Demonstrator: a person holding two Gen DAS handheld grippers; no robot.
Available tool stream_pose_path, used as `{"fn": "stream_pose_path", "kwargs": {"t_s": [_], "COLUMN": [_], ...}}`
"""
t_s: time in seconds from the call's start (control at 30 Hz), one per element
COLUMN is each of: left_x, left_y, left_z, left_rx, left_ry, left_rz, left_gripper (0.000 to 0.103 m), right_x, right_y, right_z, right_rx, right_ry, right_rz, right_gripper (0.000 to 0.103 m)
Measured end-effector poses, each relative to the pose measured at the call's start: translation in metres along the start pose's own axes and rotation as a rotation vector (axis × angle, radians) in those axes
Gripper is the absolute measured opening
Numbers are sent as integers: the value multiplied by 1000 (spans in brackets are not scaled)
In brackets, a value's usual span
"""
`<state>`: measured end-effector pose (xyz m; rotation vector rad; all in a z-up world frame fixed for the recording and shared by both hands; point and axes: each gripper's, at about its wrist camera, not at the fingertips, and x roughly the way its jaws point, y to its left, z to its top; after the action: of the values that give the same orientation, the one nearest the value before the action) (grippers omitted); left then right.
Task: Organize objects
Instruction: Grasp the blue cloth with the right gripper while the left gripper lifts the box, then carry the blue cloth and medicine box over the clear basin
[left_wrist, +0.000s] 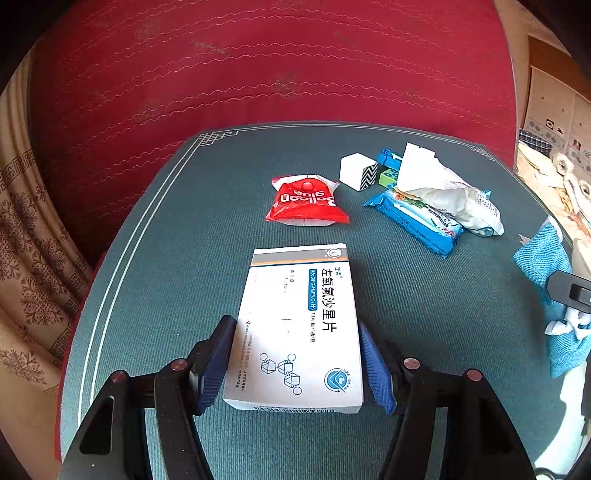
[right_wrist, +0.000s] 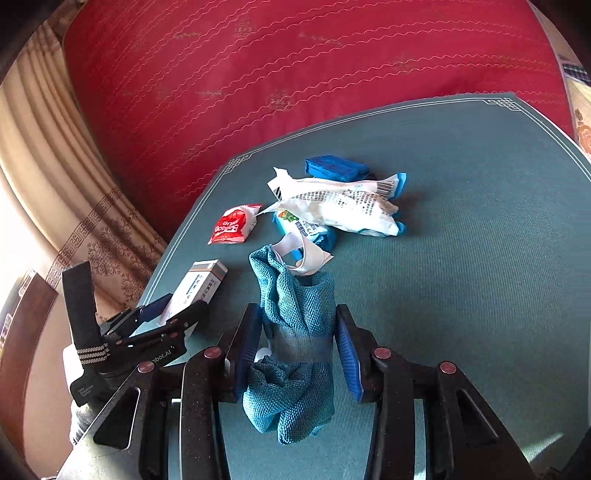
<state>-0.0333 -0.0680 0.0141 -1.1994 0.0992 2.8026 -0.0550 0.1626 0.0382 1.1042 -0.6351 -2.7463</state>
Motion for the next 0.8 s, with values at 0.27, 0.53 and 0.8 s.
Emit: {"fn": "stream_pose_path", "kwargs": {"t_s": [0.27, 0.53, 0.8], "left_x": [-10, -14, -21], "left_y": [-18, -42, -70], "left_z": [-1, 1, 3], "left_rx": [17, 43, 78], "left_ry": [-15, -11, -19], "left_rz": [-36, -64, -92], "left_gripper": [68, 68, 68], "right_x": [-37, -79, -130], "right_y": [-37, -86, -131], "right_z": [-2, -5, -9], "right_rx": [68, 150, 227], "right_ry": [-65, -139, -239], "right_rz": [-79, -177, -288], "right_gripper": [41, 41, 41]}}
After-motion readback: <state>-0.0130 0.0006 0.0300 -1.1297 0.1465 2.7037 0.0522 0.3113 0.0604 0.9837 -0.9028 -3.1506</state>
